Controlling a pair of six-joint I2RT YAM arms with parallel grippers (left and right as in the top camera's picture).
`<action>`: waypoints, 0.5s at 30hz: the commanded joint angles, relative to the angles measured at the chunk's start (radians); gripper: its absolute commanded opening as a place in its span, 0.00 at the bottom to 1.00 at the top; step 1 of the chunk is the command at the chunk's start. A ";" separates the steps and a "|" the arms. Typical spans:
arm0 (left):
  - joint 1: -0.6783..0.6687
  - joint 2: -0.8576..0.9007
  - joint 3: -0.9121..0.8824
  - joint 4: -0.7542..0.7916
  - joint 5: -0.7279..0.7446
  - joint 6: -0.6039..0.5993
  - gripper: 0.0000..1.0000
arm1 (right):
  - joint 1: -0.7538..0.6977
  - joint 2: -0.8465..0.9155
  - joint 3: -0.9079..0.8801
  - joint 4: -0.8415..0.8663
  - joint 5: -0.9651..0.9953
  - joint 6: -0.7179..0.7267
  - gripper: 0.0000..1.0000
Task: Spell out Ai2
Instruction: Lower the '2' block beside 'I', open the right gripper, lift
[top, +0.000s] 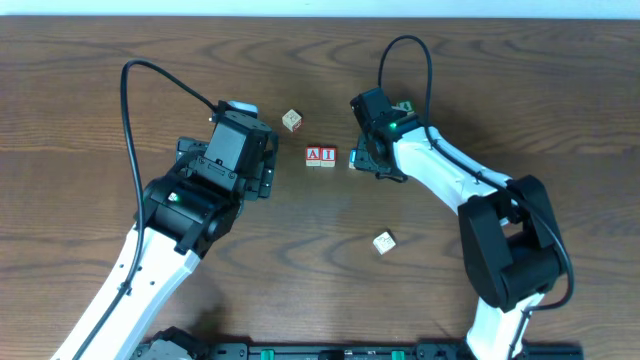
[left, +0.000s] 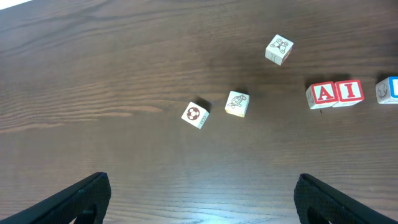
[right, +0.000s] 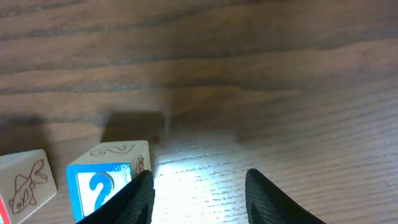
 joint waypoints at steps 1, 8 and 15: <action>0.004 -0.001 -0.002 -0.003 -0.021 0.014 0.95 | -0.011 0.009 -0.006 0.016 0.011 0.006 0.47; 0.004 -0.001 -0.002 -0.003 -0.021 0.014 0.95 | -0.011 0.009 -0.006 0.049 -0.016 -0.002 0.48; 0.004 -0.001 -0.002 -0.003 -0.021 0.014 0.96 | -0.010 0.009 -0.006 0.056 -0.040 -0.001 0.51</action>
